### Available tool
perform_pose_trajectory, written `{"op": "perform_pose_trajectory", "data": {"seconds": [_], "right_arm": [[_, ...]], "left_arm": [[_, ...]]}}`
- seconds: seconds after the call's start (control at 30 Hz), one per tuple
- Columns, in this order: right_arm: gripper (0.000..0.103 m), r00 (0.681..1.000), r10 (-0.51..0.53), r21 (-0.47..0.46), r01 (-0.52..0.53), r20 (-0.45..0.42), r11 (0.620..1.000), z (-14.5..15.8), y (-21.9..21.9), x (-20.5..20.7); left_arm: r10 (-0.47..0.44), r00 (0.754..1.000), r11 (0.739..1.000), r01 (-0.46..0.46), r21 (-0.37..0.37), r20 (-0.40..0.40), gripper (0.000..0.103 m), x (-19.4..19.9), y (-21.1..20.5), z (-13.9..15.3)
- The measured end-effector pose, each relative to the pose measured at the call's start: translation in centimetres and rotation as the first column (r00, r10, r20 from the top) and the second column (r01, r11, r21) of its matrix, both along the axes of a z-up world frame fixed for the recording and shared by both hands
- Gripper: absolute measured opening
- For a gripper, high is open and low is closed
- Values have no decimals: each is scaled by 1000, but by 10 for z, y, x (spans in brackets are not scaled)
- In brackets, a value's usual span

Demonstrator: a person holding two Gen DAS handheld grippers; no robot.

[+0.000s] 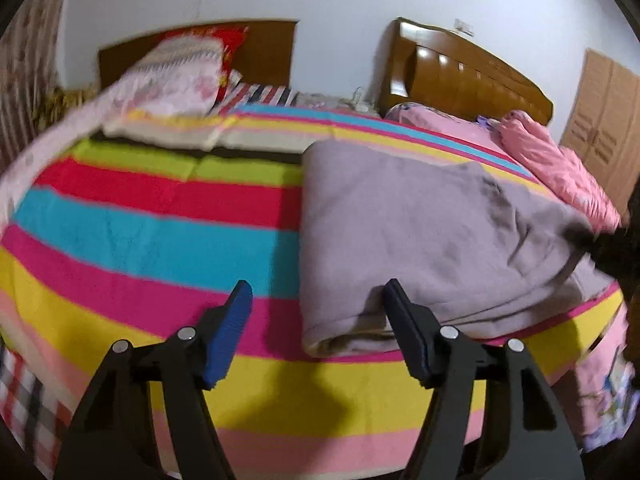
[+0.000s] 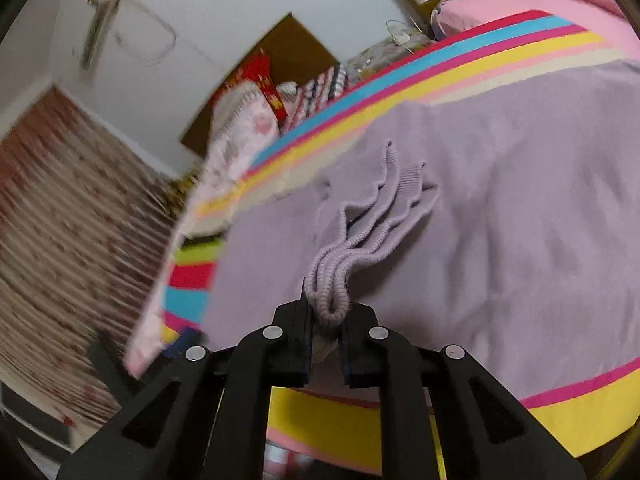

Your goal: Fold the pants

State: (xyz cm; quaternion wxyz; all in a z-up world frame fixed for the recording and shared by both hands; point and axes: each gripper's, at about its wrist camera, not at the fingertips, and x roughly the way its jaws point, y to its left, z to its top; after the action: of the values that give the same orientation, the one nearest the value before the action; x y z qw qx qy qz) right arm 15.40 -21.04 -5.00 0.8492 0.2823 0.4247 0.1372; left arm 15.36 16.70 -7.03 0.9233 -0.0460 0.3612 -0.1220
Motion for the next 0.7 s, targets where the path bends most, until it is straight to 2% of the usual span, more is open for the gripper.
{"op": "perform_pose_trajectory", "data": {"seconds": [0.03,0.07,0.2,0.33,0.37,0.43,0.57,0.63,0.67,0.7], "right_arm": [[13,999,-1,16,2,-53,1000,-19,-4,5],[12,998,-7,51,10,-64,999,-27,-8,4],[12,999,16,16,-16,-30,1000,-14,-7,-1],[12,999,19,15,-18,-34,1000,-19,-8,0],[12,999,18,23,-17,-31,1000,-22,-9,-1],[12,1000,20,34,-19,-23,999,-24,-12,-2],[12,999,33,-13,-33,-3,999,-20,-9,-3],[12,999,30,-32,-30,-14,999,-17,-9,-4],[14,1000,23,-67,-24,-13,997,-13,-10,-5],[28,1000,22,-111,-22,-5,994,-8,-9,-7]], "left_arm": [[4,1000,999,-4,-37,-16,69,1,5,-5],[10,999,998,-12,-67,-34,69,1,8,-8],[37,999,999,-37,-40,17,70,-13,3,7],[18,995,998,-11,-65,103,83,-22,-7,36],[1,993,998,7,-59,121,88,-20,-13,45],[-15,991,1000,17,-14,132,92,-6,-27,54],[-52,998,998,53,-16,22,90,41,-43,35],[-56,997,998,58,39,-55,88,59,-53,17],[-13,993,994,25,104,-114,88,67,-57,4],[25,987,994,-8,107,-156,88,71,-54,-7]]}}
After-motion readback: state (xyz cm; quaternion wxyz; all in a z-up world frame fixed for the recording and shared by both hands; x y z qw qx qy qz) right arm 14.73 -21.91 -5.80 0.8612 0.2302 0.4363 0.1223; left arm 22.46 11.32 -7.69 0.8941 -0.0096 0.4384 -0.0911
